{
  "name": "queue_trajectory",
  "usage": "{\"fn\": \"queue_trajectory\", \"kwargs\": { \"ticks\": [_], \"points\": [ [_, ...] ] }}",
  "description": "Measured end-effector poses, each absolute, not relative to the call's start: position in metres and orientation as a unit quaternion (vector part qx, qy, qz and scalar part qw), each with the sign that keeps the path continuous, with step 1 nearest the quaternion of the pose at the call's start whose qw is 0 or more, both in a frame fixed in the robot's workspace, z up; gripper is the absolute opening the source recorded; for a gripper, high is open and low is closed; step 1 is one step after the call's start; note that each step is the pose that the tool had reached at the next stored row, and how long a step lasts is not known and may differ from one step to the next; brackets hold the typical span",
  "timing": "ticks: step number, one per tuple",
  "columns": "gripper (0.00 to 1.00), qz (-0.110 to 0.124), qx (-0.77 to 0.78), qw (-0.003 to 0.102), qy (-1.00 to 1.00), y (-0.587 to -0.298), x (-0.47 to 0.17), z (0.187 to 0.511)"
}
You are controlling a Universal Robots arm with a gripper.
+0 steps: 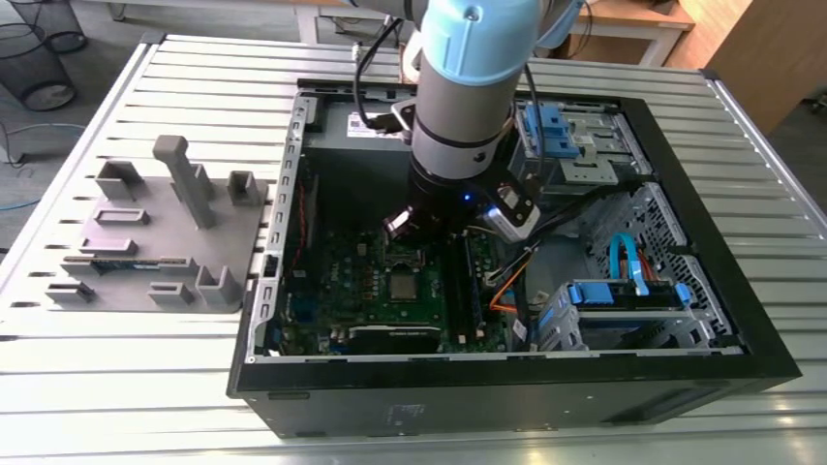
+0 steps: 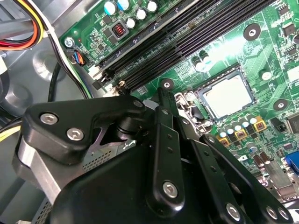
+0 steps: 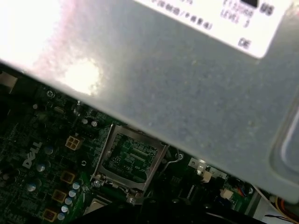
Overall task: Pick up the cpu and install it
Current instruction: 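Close the cpu cover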
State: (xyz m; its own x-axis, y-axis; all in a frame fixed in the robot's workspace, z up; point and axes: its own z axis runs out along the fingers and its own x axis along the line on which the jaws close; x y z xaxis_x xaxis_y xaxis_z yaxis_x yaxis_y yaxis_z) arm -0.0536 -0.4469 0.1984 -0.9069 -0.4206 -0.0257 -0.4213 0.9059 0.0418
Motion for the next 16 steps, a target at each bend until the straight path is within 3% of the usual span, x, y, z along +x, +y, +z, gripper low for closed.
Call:
{"fn": "queue_trajectory", "kwargs": {
  "ticks": [16],
  "points": [
    [0.11, 0.023, -0.216, 0.01, 0.976, -0.4478, -0.056, 0.2012]
  ]
}}
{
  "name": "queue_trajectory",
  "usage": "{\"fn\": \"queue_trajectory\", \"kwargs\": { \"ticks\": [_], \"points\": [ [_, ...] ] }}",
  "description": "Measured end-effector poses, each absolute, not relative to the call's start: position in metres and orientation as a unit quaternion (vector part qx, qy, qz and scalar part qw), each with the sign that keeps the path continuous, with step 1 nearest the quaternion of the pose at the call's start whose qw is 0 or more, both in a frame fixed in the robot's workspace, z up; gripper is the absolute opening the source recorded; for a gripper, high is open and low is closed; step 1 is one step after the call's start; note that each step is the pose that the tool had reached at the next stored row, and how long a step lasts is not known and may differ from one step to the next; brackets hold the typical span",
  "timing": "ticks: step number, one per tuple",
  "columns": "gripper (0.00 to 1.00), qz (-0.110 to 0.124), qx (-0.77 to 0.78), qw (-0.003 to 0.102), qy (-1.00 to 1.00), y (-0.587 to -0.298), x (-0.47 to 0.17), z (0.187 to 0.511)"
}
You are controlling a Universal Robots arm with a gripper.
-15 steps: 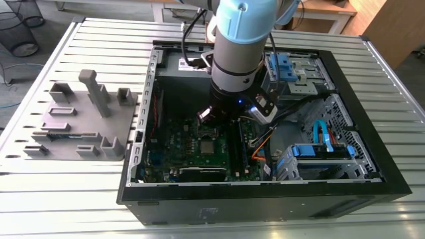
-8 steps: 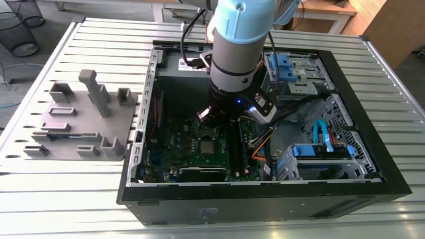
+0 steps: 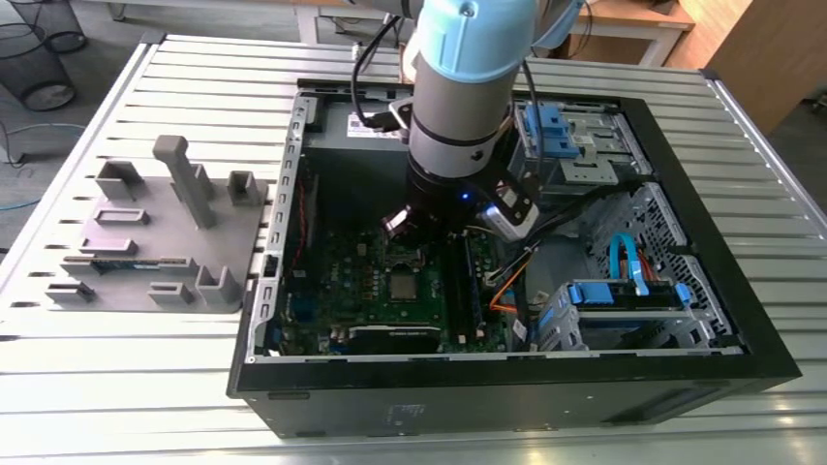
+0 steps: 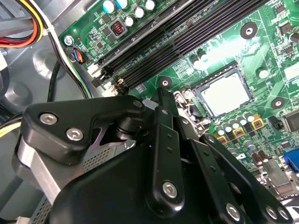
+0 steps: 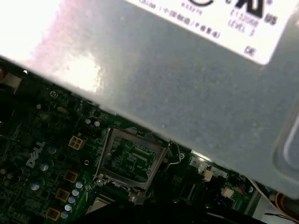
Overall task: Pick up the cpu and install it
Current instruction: 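Close the cpu cover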
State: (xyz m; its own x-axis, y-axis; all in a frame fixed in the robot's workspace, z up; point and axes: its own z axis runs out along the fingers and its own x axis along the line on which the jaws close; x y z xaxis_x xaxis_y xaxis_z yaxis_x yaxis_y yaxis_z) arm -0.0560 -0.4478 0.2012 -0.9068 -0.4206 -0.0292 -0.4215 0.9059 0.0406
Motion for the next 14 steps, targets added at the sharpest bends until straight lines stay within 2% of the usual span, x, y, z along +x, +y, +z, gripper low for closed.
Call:
{"fn": "queue_trajectory", "kwargs": {
  "ticks": [14],
  "points": [
    [0.11, 0.023, -0.216, 0.01, 0.976, -0.461, -0.056, 0.204]
  ]
}}
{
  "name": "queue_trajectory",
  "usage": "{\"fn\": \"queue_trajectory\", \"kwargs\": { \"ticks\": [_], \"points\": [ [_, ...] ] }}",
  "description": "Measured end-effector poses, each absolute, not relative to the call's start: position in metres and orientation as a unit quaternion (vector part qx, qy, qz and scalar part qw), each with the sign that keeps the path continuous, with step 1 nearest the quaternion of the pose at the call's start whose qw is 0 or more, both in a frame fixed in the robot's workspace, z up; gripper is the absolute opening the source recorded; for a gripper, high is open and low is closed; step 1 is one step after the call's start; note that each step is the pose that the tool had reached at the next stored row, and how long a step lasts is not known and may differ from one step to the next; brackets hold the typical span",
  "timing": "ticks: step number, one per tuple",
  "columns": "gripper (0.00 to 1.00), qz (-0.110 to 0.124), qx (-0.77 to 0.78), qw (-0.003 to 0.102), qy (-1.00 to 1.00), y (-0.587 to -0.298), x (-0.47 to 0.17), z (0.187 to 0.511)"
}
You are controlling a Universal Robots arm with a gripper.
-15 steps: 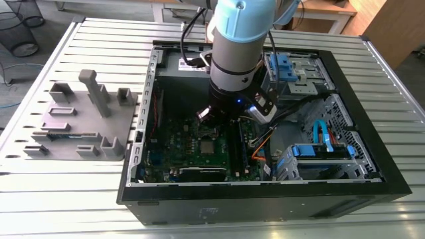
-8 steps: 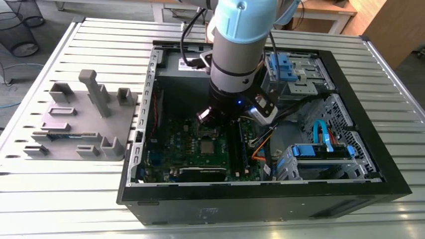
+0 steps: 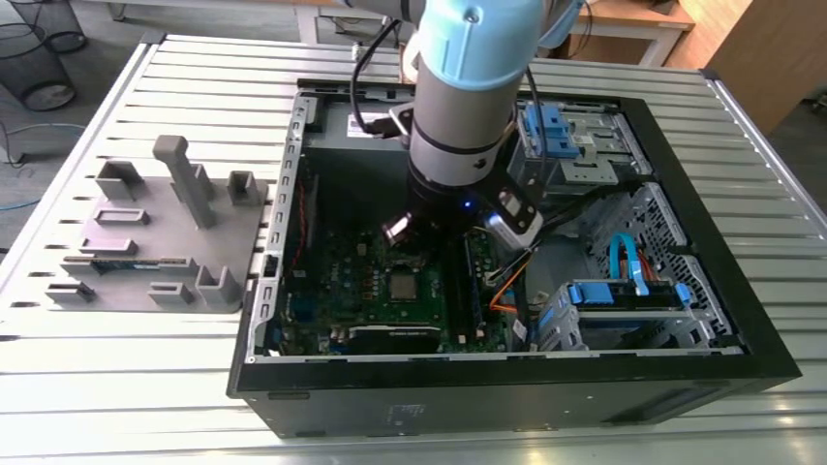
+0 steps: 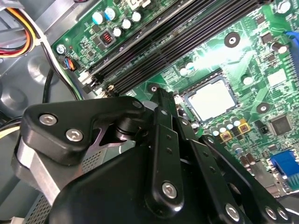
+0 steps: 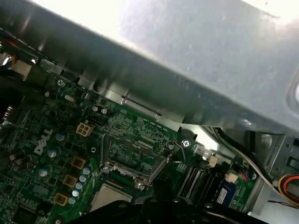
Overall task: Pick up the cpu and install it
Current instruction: 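Close the cpu cover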
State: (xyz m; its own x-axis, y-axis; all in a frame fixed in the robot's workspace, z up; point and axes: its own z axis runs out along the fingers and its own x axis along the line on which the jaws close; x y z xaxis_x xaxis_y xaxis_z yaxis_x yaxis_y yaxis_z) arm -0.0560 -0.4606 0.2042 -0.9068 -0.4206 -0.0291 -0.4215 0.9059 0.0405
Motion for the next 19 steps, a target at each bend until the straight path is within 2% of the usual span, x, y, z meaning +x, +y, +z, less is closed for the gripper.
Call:
{"fn": "queue_trajectory", "kwargs": {
  "ticks": [19],
  "points": [
    [0.11, 0.025, -0.216, 0.01, 0.976, -0.4688, -0.0559, 0.2059]
  ]
}}
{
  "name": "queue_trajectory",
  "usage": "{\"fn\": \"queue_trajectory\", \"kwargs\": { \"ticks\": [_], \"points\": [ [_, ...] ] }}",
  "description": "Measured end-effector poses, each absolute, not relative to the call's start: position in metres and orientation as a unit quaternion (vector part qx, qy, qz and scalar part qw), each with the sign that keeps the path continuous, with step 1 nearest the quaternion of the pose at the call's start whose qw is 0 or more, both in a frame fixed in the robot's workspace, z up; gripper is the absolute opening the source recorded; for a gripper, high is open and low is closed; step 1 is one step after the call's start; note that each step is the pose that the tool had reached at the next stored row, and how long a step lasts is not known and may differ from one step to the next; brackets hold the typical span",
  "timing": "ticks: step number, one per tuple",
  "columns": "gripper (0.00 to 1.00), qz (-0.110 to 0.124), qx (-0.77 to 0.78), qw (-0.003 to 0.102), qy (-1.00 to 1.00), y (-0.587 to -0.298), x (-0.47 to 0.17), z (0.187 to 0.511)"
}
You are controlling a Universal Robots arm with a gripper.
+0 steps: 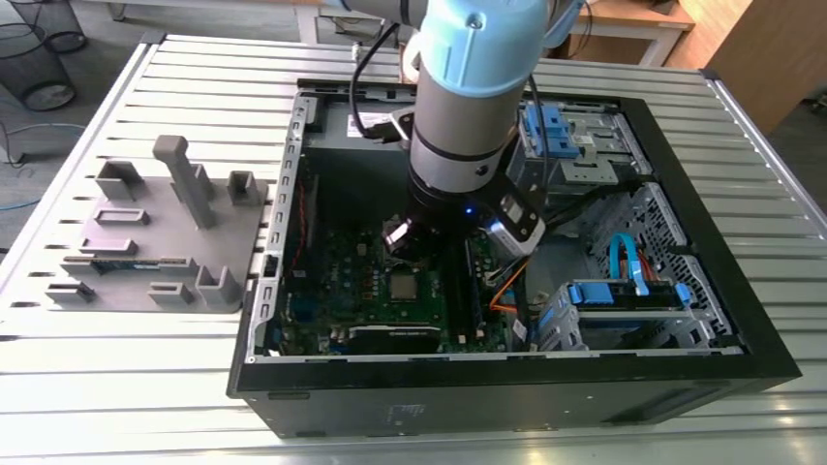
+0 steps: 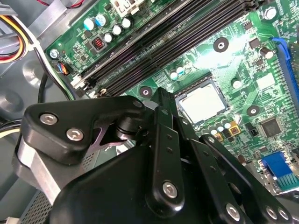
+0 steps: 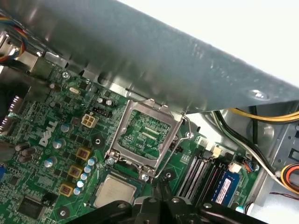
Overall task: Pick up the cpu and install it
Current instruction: 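Close the cpu cover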
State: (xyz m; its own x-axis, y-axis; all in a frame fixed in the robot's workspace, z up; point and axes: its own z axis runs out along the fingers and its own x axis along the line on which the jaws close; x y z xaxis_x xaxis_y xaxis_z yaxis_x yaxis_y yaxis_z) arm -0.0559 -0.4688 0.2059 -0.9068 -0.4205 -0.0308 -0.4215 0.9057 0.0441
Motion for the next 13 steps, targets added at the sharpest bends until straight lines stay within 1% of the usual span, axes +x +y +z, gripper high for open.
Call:
{"fn": "queue_trajectory", "kwargs": {
  "ticks": [13],
  "points": [
    [0.11, 0.033, -0.216, 0.012, 0.976, -0.456, -0.053, 0.206]
  ]
}}
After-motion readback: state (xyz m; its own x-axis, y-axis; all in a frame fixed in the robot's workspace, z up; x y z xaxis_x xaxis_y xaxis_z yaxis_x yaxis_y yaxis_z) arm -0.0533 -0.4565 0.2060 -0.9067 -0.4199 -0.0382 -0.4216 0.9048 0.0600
